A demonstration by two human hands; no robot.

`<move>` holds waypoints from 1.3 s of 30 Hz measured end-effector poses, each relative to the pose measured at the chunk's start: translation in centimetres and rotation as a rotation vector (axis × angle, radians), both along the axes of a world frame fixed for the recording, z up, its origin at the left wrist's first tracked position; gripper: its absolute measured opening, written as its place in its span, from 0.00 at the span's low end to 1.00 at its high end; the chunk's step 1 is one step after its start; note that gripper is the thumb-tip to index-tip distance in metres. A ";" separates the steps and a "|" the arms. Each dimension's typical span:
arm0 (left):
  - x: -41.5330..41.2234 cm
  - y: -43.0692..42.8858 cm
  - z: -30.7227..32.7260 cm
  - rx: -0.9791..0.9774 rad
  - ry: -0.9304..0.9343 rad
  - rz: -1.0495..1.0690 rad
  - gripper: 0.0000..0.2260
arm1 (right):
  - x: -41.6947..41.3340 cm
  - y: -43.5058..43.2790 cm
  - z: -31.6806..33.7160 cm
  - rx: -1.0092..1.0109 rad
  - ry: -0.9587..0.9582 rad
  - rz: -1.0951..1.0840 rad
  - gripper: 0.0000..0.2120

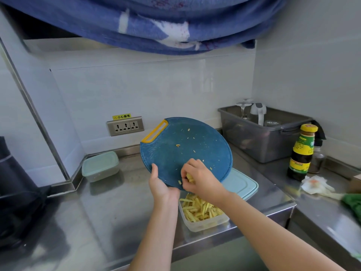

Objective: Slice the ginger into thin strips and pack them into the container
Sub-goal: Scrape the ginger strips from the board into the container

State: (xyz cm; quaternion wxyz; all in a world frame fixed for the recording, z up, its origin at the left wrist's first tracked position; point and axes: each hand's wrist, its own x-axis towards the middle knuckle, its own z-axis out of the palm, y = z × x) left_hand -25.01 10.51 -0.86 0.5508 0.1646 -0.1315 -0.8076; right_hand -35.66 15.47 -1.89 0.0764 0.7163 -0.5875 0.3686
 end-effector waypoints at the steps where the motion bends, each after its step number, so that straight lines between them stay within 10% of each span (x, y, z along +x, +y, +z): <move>1: 0.0 -0.1 -0.1 0.000 -0.009 0.008 0.19 | 0.0 0.5 -0.4 0.006 0.000 -0.005 0.02; 19: 2.0 -1.1 1.5 -0.156 -0.020 0.009 0.17 | -1.3 1.3 4.5 -0.042 -0.163 -0.008 0.13; 25: 1.9 0.4 1.8 -0.209 0.001 -0.072 0.18 | -0.9 -3.5 7.6 0.240 -0.103 -0.053 0.29; 39: 1.8 0.4 2.2 -0.178 -0.010 -0.046 0.19 | 0.3 2.2 0.5 -0.203 0.336 0.164 0.08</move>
